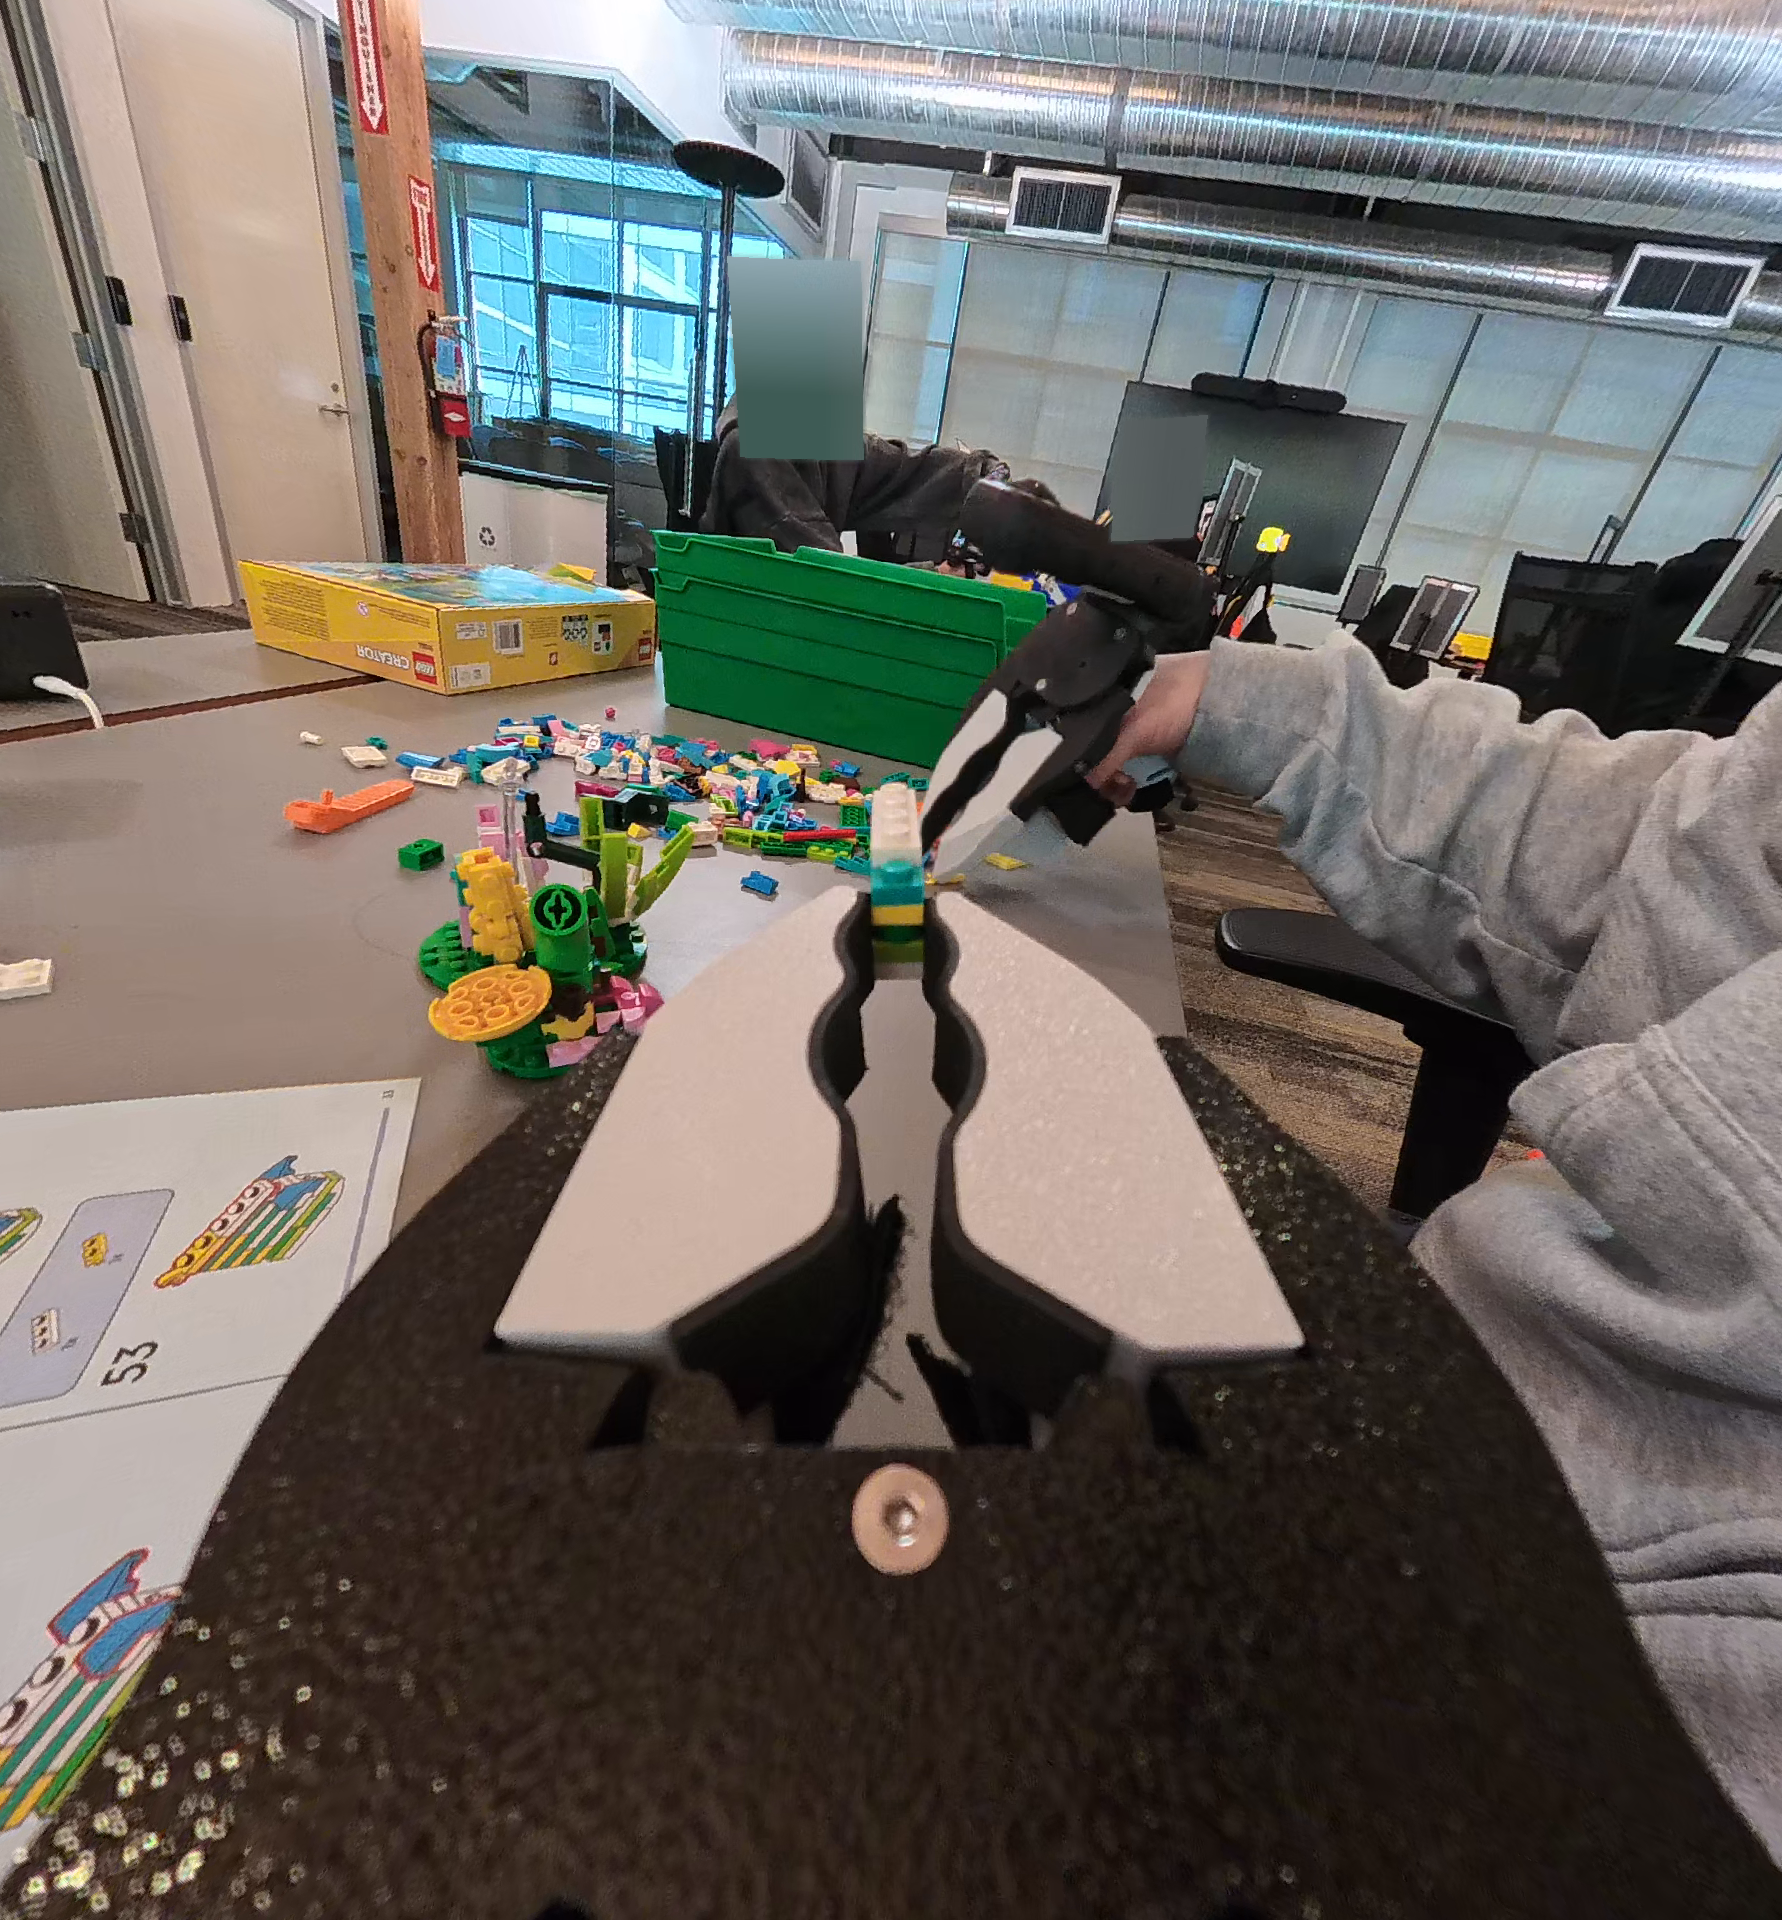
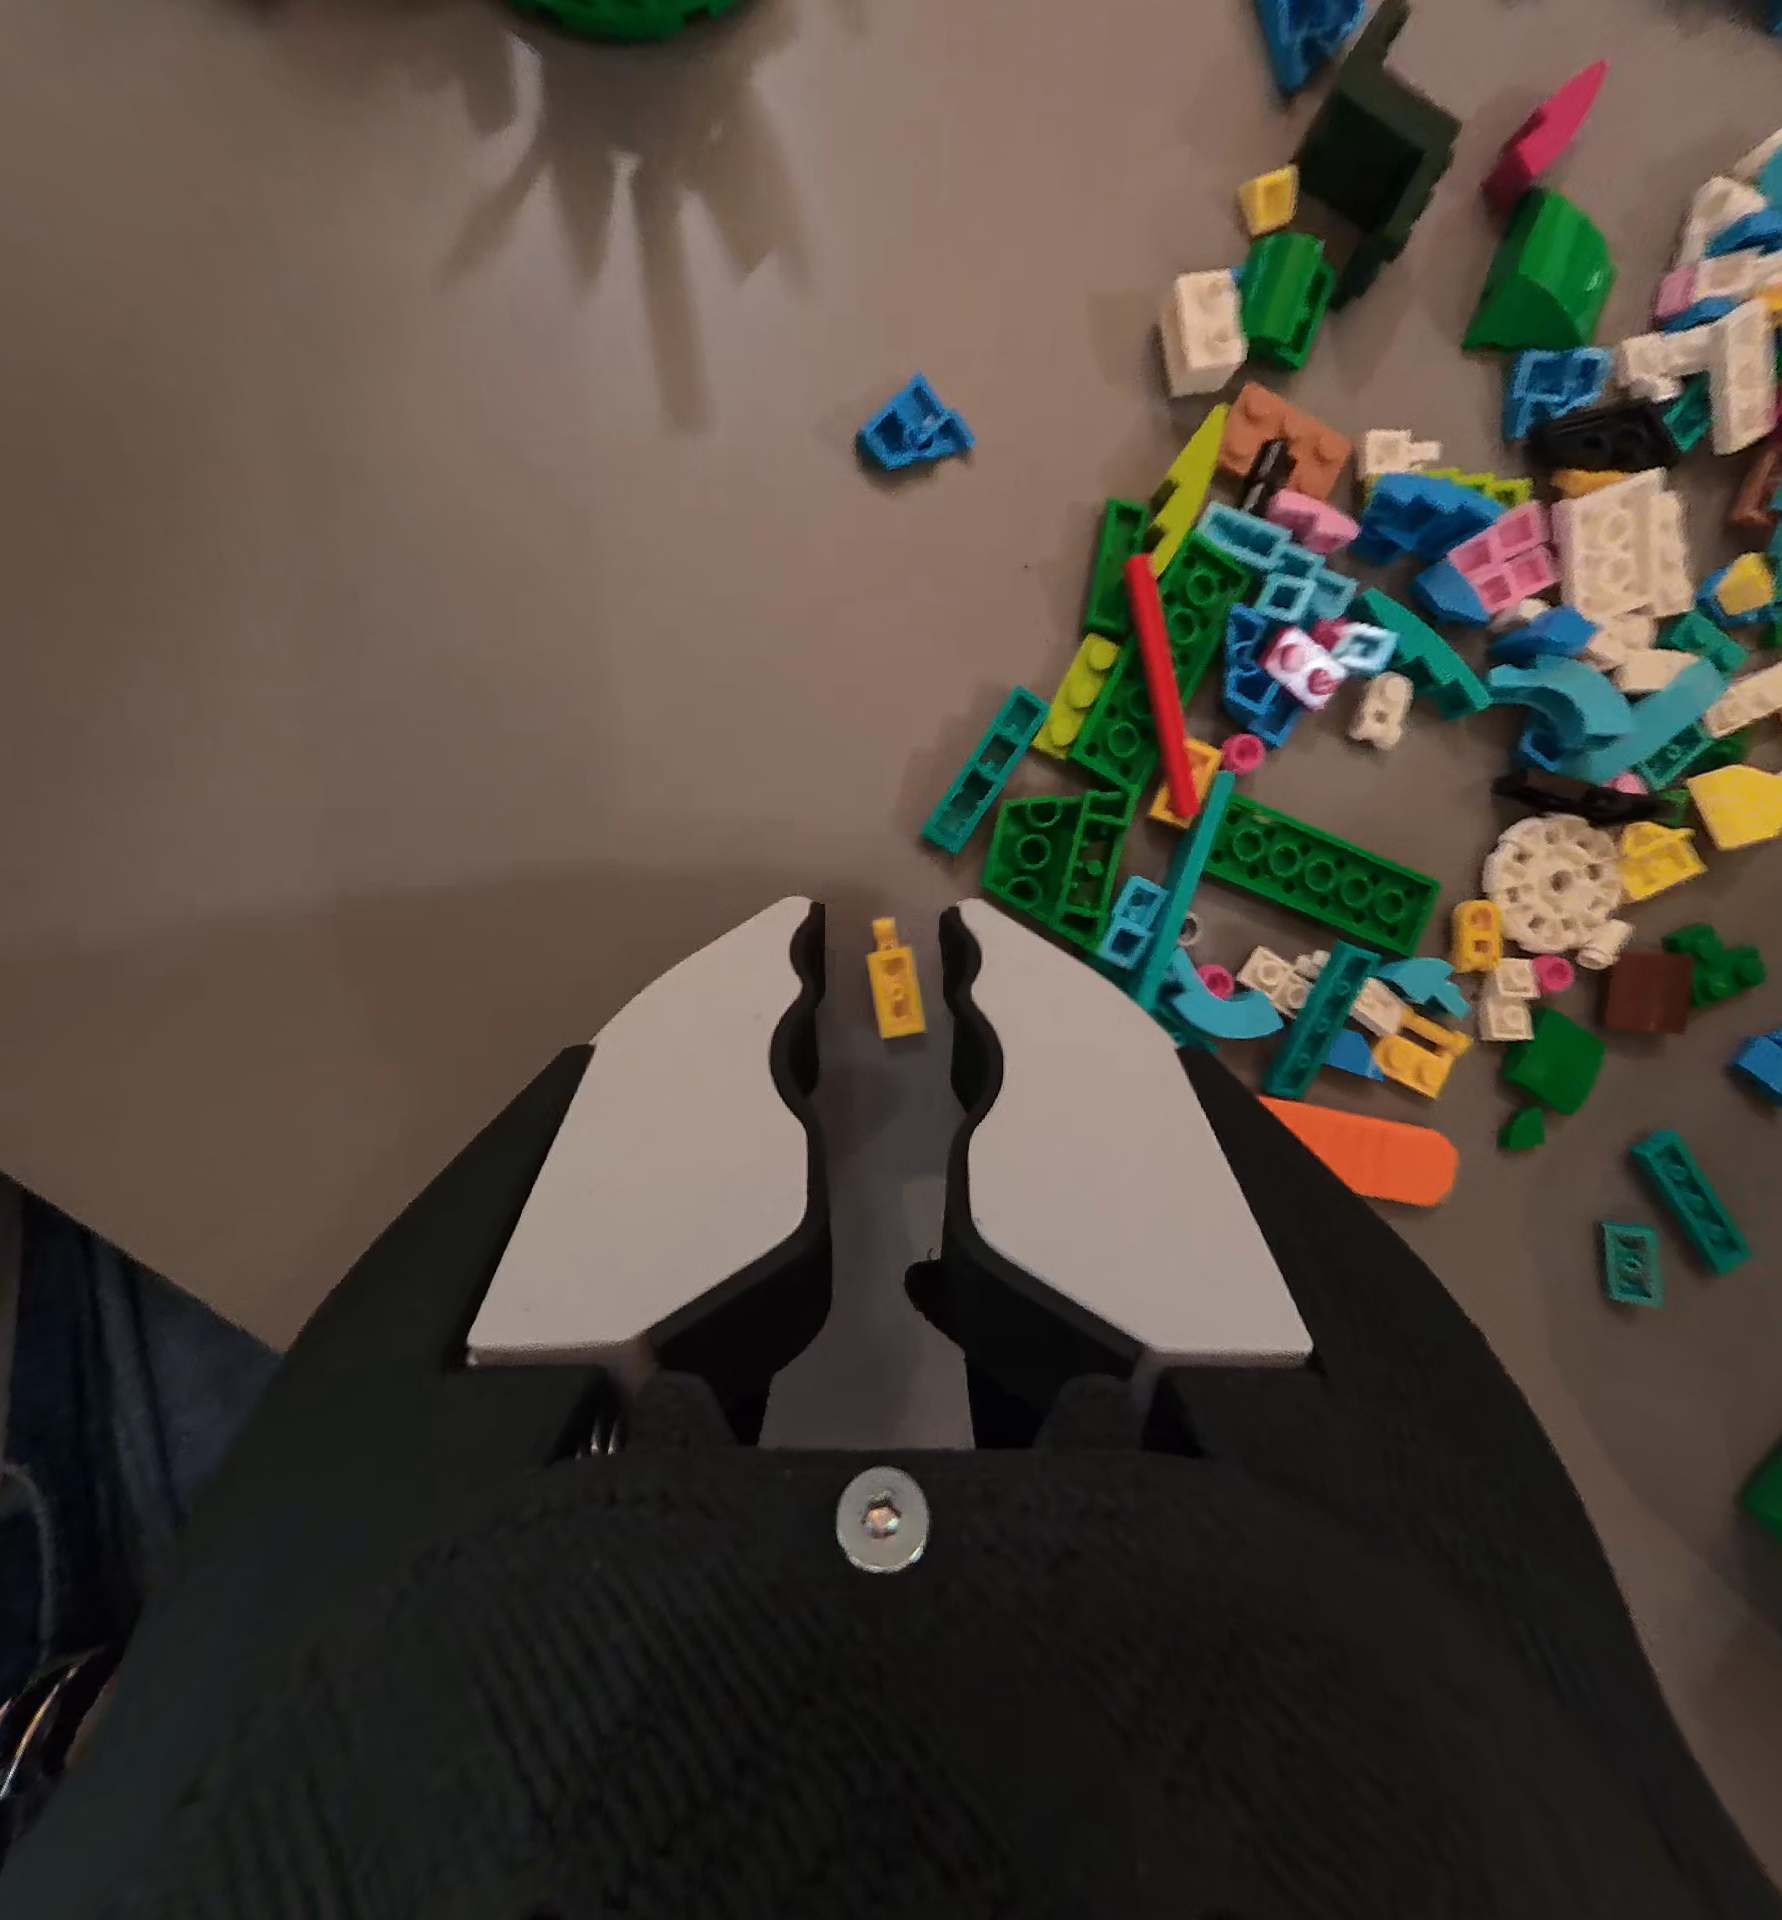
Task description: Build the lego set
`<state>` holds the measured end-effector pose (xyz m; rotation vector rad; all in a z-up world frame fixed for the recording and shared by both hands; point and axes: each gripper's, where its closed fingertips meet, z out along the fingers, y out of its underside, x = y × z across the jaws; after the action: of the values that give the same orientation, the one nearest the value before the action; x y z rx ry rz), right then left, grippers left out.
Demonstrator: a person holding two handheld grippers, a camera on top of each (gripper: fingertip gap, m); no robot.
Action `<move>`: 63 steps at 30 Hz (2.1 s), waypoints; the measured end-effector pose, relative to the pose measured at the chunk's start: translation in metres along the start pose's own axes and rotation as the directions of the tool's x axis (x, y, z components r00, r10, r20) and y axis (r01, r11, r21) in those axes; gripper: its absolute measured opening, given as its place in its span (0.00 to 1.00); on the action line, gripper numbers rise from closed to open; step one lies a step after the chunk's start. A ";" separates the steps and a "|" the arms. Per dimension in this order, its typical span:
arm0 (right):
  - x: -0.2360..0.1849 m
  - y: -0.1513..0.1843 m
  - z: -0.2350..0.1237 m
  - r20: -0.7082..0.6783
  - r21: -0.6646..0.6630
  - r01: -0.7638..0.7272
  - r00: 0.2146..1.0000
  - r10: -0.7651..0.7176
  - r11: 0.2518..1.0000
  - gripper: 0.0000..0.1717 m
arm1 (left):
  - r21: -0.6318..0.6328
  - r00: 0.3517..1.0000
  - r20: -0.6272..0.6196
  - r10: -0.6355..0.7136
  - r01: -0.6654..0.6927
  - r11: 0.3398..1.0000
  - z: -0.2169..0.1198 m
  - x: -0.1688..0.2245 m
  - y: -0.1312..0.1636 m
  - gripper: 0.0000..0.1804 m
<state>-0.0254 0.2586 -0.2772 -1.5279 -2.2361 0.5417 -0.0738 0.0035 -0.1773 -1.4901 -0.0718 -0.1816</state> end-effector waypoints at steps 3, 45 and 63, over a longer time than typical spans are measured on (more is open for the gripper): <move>0.018 -0.011 -0.004 -0.069 0.057 -0.046 0.996 0.050 0.997 0.12 | 0.003 1.000 -0.001 -0.003 0.003 1.000 0.001 0.001 0.000 0.04; 0.148 -0.039 0.008 0.058 -0.349 0.521 0.842 -0.536 0.779 0.04 | 0.037 0.999 0.004 -0.037 0.037 0.999 -0.003 -0.003 -0.005 0.04; 0.189 -0.019 0.040 0.287 -0.539 0.456 0.890 -0.354 0.708 0.10 | -0.016 0.999 0.000 -0.049 0.049 0.999 0.003 -0.004 0.002 0.04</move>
<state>-0.1250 0.4254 -0.2846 -1.1717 -2.9467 -0.2172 -0.0769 0.0069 -0.1794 -1.5054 -0.1065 -0.2223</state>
